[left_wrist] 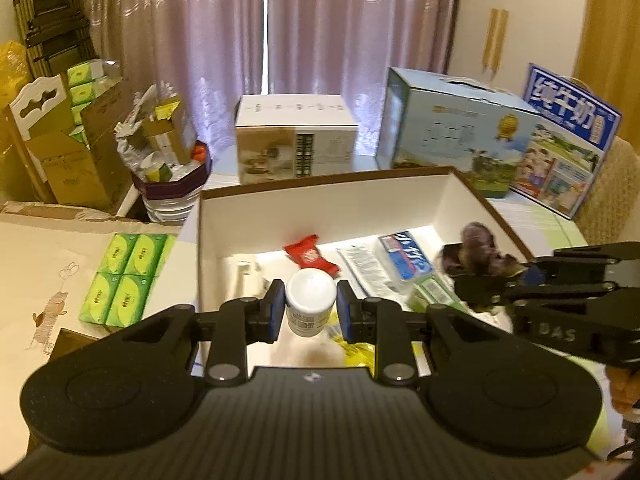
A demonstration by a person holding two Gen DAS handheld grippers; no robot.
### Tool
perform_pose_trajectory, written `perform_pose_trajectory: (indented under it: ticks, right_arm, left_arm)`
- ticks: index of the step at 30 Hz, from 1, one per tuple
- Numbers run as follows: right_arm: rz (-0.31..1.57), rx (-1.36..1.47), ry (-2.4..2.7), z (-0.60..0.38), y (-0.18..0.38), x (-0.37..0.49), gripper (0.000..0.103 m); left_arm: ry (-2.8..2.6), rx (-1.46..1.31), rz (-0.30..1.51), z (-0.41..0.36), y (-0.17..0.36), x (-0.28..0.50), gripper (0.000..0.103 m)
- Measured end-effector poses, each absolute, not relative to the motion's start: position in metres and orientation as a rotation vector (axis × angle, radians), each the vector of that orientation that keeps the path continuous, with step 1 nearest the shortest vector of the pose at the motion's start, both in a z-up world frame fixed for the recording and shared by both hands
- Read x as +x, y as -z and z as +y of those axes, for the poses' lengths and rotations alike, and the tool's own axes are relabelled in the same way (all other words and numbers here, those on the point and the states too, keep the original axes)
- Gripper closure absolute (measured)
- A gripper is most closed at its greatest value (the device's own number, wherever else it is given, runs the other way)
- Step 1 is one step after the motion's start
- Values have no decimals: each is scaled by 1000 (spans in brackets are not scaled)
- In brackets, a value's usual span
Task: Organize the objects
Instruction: 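Carry the pill bottle and scrunchie over the brown box with both tools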
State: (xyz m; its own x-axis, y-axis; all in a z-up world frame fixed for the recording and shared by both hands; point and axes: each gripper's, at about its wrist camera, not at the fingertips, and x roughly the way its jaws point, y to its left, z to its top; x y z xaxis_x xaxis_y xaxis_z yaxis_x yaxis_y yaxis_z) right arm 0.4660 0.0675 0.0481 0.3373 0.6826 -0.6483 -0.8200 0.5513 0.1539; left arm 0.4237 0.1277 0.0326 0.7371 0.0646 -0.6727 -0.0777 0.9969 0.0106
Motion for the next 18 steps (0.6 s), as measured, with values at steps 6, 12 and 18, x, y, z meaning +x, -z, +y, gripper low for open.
perform_pose_trajectory:
  ticks: [6,12,18]
  right_arm:
    - [768,-225,-991,91,-36,486,86]
    - [805,-255,-996,118,-18,500,86]
    - [837,-279,-985,133,-2,511,86]
  left_arm:
    - [-86,-18,776,141,-24,456,80]
    - [-80,-2,830,146,-9,491,80]
    - [-79,12,881,148,9,517,80]
